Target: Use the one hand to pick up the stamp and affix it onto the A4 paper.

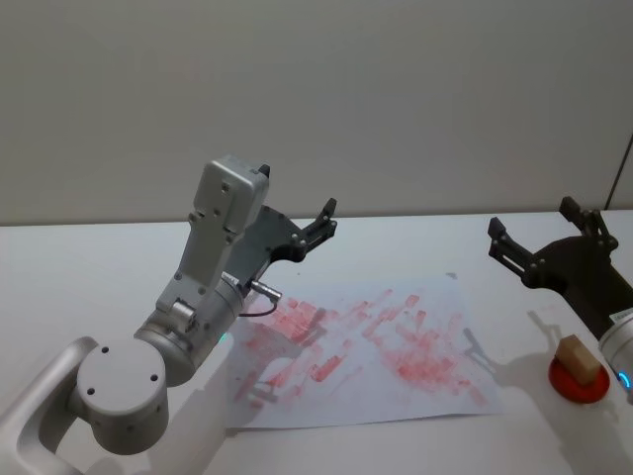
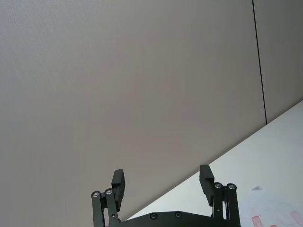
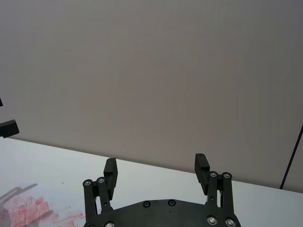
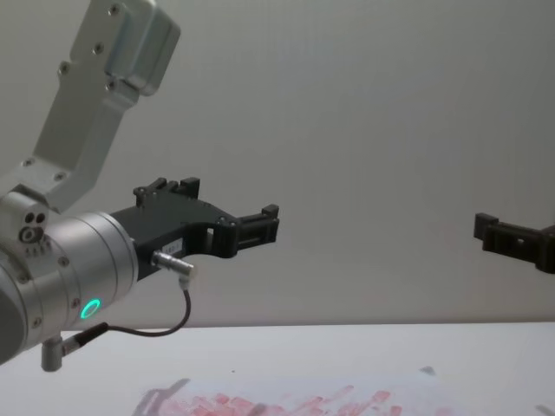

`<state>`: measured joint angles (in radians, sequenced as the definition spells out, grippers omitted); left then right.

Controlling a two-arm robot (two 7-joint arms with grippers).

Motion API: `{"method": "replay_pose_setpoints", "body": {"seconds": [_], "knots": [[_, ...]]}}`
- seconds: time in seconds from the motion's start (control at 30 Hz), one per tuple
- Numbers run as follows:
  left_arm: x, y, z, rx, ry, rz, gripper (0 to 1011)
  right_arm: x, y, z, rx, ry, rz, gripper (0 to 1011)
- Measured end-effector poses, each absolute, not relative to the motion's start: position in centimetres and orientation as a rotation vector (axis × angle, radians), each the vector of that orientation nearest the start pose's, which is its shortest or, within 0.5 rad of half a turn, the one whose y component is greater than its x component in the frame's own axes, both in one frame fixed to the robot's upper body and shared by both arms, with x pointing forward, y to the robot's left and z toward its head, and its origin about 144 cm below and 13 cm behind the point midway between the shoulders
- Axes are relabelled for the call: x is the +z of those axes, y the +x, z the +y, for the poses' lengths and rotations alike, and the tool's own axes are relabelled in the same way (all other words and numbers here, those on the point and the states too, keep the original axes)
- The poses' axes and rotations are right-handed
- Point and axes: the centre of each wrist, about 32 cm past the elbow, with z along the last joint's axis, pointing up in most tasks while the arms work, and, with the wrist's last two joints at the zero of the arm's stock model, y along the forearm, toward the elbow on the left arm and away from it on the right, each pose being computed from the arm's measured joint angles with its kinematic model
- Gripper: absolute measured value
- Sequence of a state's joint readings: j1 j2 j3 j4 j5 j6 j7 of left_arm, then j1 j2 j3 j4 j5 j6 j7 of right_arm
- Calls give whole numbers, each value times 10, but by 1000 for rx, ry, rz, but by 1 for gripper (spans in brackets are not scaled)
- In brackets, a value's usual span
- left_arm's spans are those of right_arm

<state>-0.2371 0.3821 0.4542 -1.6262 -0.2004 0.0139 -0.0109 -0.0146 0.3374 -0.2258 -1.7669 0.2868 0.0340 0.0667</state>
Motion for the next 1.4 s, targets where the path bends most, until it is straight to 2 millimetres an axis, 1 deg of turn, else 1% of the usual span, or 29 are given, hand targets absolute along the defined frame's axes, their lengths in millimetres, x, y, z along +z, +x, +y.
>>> {"method": "replay_pose_setpoints", "body": {"seconds": [1.4], "knots": [[1204, 492, 198, 1124, 61, -268, 1001, 1189, 443, -238, -1230, 25, -75, 1001]]}}
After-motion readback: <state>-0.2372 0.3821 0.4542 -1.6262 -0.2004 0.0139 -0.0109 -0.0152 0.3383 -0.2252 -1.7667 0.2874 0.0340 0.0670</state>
